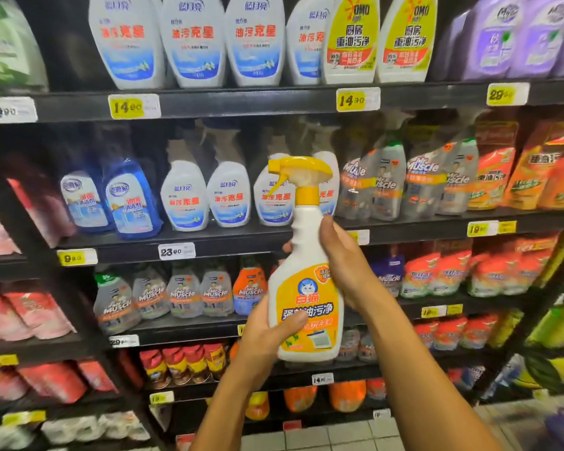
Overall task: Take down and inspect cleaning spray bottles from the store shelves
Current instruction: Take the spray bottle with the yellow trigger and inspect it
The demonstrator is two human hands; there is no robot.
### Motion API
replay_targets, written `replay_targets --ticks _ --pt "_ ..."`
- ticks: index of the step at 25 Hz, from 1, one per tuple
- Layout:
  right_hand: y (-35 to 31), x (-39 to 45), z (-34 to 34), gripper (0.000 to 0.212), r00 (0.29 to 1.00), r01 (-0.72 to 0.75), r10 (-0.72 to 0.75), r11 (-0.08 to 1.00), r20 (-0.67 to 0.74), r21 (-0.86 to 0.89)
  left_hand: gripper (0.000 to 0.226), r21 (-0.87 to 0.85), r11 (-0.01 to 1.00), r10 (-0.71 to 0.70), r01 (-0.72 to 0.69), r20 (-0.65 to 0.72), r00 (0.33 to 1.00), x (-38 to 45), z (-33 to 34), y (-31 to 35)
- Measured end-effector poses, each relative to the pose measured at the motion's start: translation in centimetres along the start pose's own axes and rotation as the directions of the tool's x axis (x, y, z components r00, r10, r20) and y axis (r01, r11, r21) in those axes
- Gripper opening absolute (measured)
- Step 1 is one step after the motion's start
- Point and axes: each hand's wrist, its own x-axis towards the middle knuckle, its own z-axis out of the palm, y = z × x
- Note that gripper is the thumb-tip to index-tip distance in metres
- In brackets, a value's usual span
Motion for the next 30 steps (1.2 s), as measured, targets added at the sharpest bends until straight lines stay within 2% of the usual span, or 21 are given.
replay_targets --ticks 2,4,6,11,15,21,24,26,28,30 --pt "0.2 -0.1 -1.0 0.040 0.999 0.001 -0.002 0.999 -0.046 -0.035 0.043 -0.007 1.000 -0.027 0.027 -0.008 1.000 0.3 0.6 -0.4" --pt "0.6 -0.4 -2.1 0.026 0.996 0.040 -0.048 0.994 -0.080 -0.102 0.046 0.008 0.999 -0.041 0.041 -0.019 0.999 0.4 1.4 -1.0" --pt "1.0 -0.8 -3.4 0.021 0.995 0.059 -0.065 0.994 -0.073 -0.093 0.048 0.022 0.998 -0.051 0.052 -0.019 0.998 0.3 2.1 -1.6" --pt "1.5 -2.2 -5.8 0.029 0.999 -0.025 0.026 0.999 -0.025 0.036 0.057 0.023 0.996 -0.089 0.090 -0.036 0.995 0.3 3.2 -1.9" --pt "1.9 -3.2 -6.8 0.040 0.997 -0.078 0.078 0.995 0.001 0.068 0.051 -0.056 0.994 -0.091 0.090 -0.030 0.995 0.3 4.0 -1.7" --pt "2.2 -3.6 -6.4 0.033 0.993 -0.081 0.088 0.994 -0.083 0.075 0.047 -0.209 0.965 -0.174 0.157 -0.064 0.983 -0.2 4.3 -1.3" --pt "2.3 -3.8 -6.5 0.029 0.994 -0.083 0.089 0.993 -0.067 0.083 0.049 -0.222 0.961 -0.188 0.166 -0.086 0.978 -0.5 4.3 -1.1" --pt "2.1 -3.9 -6.5 0.031 0.994 -0.087 0.092 0.992 -0.057 0.087 0.050 -0.198 0.970 -0.163 0.143 -0.089 0.983 -0.7 4.5 -0.7" --pt "1.8 -3.7 -6.2 0.035 0.991 -0.070 0.076 0.996 -0.110 0.059 0.046 -0.127 0.988 -0.099 0.086 -0.099 0.990 -0.9 4.9 -0.2" --pt "1.6 -3.6 -6.2 0.048 0.984 -0.068 0.069 0.998 -0.165 0.014 0.043 -0.012 1.000 -0.014 0.013 -0.135 0.991 -0.9 5.8 0.2"
